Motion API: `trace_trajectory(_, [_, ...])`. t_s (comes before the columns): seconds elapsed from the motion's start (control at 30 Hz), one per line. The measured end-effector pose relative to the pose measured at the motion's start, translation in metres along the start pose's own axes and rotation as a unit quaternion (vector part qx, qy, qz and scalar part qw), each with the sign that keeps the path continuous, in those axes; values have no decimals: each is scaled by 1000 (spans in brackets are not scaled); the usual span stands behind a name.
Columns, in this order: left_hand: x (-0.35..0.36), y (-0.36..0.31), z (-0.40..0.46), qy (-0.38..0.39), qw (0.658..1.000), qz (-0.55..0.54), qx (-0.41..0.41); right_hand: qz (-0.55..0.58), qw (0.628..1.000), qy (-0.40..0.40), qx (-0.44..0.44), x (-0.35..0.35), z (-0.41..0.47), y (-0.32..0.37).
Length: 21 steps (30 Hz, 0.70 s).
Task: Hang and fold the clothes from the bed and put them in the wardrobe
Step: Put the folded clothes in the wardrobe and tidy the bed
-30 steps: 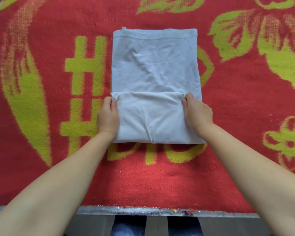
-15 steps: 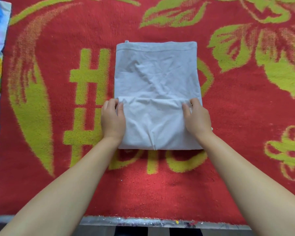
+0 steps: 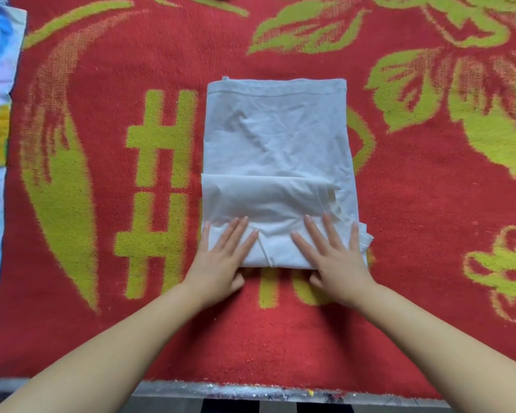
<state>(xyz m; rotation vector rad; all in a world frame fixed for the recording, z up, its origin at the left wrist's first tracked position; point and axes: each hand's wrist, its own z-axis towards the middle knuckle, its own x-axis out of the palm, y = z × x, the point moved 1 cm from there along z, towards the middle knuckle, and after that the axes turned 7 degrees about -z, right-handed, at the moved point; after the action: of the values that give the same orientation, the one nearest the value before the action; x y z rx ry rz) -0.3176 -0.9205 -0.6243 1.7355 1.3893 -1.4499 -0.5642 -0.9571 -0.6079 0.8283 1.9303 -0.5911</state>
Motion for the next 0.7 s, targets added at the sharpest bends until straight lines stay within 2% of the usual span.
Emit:
trace_trajectory(0.07, [-5, 2, 1, 20, 999, -10, -46, -17, 999, 18, 39, -4, 1, -13])
trace_trajectory(0.17, [-18, 3, 7, 32, 998, -15, -52, -18, 998, 35, 40, -20, 5, -21])
trace_trajectory(0.23, [-37, -3, 7, 65, 997, -2, -43, 15, 994, 111, 7, -35, -1, -27])
trace_trajectory(0.27, [-47, -8, 2, 122, 991, -14, -43, 46, 988, 148, -21, -43, -7, -30])
trace_trajectory(0.33, [-69, -17, -14, 278, 955, -91, -46, 119, 960, 239, -87, -65, -25, -34])
trace_trajectory(0.37, [-80, -21, -22, 323, 934, -144, -41, 162, 936, 292, -107, -77, -34, -36])
trace_trajectory(0.43, [-101, -19, -31, 369, 892, -257, -33, 209, 896, 370, -133, -97, -43, -41])
trace_trajectory(0.47, [-109, -11, -28, 367, 881, -295, -36, 212, 889, 381, -138, -103, -39, -47])
trace_trajectory(0.53, [-120, 20, -12, 313, 885, -336, -73, 220, 911, 329, -113, -112, -19, -70])
trace_trajectory(0.6, [-128, 55, 10, 214, 865, -428, -149, 272, 937, 217, -37, -114, 9, -97])
trace_trajectory(0.67, [-125, 79, 33, 115, 801, -539, -234, 334, 935, 96, 77, -107, 36, -116])
trace_trajectory(0.7, [-120, 85, 45, 63, 768, -576, -273, 365, 921, 51, 129, -100, 48, -120])
